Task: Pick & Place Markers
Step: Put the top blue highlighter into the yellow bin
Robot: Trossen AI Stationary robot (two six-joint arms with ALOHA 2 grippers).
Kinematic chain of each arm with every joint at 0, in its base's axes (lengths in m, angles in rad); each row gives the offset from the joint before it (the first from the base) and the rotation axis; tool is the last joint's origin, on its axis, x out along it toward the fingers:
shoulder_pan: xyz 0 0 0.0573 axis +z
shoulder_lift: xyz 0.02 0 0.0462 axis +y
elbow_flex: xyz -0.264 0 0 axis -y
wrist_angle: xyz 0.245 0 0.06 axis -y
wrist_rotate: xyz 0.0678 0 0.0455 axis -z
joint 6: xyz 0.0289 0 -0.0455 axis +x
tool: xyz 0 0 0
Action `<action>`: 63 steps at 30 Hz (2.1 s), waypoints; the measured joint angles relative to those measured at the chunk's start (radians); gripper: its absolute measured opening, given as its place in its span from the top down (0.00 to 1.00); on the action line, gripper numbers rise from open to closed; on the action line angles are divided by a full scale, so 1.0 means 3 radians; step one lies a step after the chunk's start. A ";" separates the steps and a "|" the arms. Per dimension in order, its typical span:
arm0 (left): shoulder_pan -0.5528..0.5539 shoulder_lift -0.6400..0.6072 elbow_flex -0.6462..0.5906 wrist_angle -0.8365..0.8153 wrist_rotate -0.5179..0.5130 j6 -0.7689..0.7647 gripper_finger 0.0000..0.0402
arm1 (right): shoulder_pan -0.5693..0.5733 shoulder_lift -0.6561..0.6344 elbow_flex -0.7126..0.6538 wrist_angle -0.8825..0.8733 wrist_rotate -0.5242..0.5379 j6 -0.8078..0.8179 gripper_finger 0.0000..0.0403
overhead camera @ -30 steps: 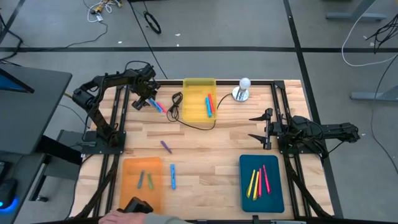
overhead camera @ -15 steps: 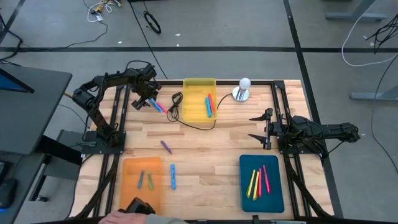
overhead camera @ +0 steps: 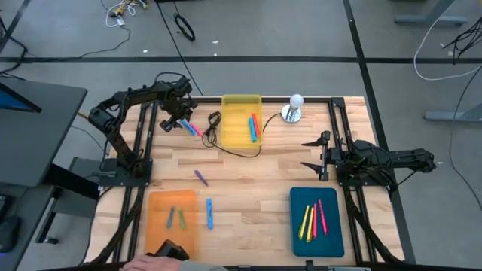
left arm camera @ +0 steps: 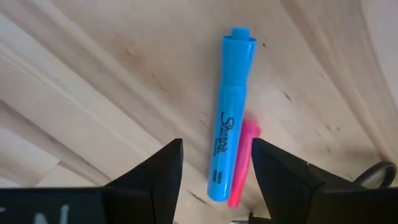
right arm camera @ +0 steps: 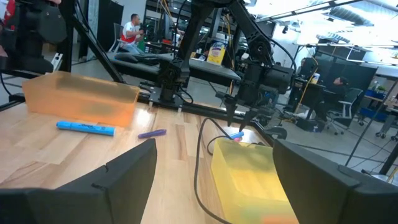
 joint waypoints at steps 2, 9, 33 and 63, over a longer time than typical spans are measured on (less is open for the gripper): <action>0.0001 0.0000 0.0000 0.0009 -0.0003 0.0001 0.51 | 0.0000 0.0000 0.0000 0.0000 0.0000 0.0000 0.20; -0.0009 0.0001 0.0000 0.0009 0.0009 0.0165 0.51 | 0.0000 0.0000 0.0000 0.0000 -0.0001 0.0000 0.20; -0.0393 0.0211 0.0075 -0.0156 -0.0104 0.0152 0.51 | 0.0000 0.0000 0.0000 0.0000 -0.0001 0.0000 0.20; -0.0443 0.0682 0.0741 -0.0369 -0.0250 0.0277 0.51 | 0.0000 0.0000 0.0000 -0.0001 -0.0013 -0.0001 0.20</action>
